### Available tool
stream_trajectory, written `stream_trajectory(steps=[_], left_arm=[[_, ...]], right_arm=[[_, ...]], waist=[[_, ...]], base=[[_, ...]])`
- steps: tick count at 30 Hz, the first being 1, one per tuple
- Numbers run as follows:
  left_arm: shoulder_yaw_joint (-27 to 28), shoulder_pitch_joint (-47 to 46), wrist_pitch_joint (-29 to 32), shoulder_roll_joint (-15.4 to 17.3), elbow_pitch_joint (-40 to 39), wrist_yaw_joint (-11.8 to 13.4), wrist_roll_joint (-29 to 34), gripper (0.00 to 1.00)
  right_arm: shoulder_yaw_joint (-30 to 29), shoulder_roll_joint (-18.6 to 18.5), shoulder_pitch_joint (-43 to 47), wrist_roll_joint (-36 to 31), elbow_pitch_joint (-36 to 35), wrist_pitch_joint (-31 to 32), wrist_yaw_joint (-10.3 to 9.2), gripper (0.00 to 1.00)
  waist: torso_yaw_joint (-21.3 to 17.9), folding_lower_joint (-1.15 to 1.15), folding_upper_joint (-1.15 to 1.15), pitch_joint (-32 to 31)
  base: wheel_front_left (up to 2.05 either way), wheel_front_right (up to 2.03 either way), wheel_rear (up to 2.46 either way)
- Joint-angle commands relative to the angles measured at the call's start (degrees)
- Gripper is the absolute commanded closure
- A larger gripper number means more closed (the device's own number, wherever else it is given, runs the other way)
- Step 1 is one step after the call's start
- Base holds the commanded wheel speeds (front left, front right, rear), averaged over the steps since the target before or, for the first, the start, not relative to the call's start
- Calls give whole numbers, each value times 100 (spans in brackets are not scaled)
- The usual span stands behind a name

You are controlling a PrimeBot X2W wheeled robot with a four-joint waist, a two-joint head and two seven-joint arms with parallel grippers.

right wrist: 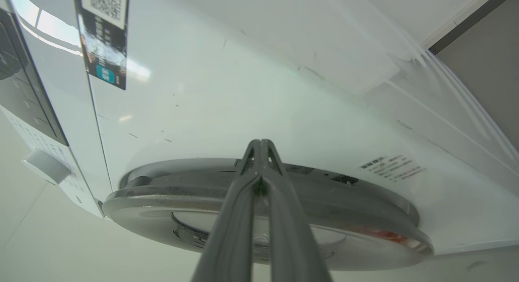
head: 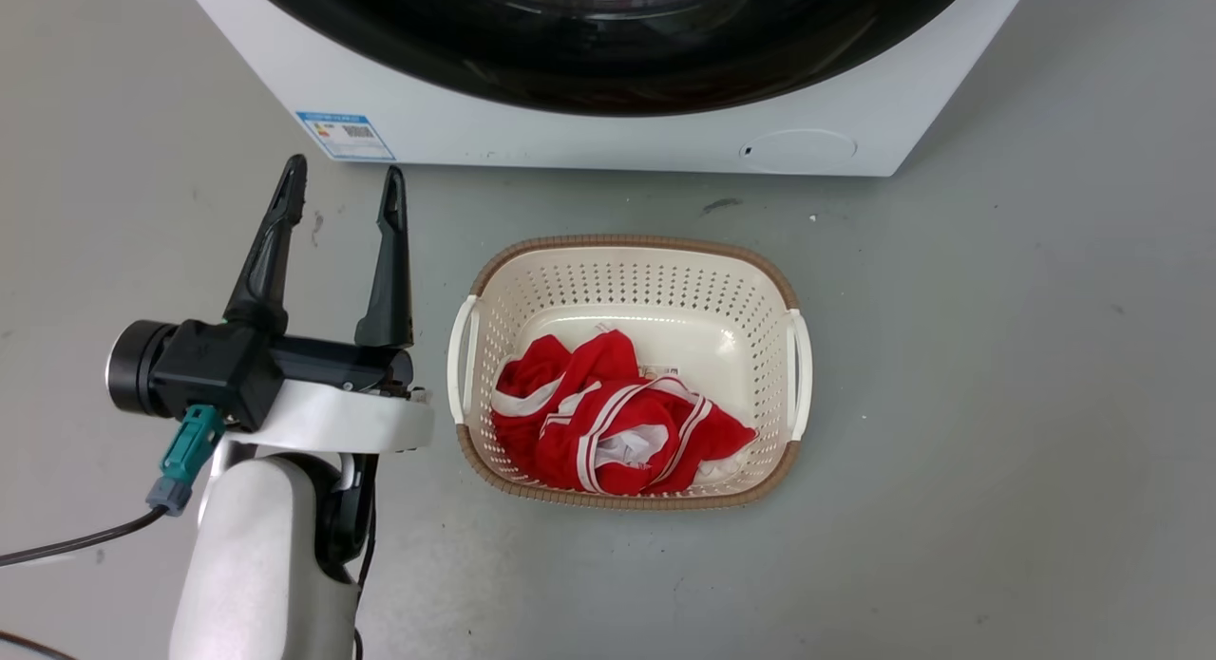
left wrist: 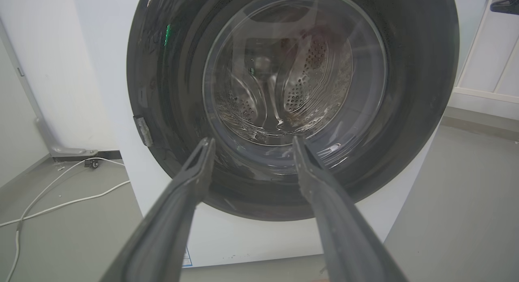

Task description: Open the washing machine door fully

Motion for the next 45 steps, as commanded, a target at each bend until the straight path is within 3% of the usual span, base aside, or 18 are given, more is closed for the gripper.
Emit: stream_trajectory(steps=[1,9,25,36,45], left_arm=[[-42,-108,-15,-9,-24,-11,-25,0],[-72,-214,-15,15,-41,-6,-67,0],[-197,-479,-15,9,6,-6,-119,0],[-183,-496,-15,8,62,-6,-102,0],[-212,-95,-15,6,291,-6,-57,0]], right_arm=[[84,-21,-241,-77,135,262,0,100],[440,159,-834,-456,584,1111,0,100],[452,665,-1606,-763,1411,1489,1,100],[505,646,-1330,-635,1105,2489,0,100],[489,678,-214,-338,396,3325,0,100]], waist=[[71,-1,0,107],[124,-1,0,342],[145,-1,0,680],[103,-1,0,611],[51,-1,0,-146]], base=[[0,0,0],[0,0,0],[0,0,0],[0,0,0],[0,0,0]])
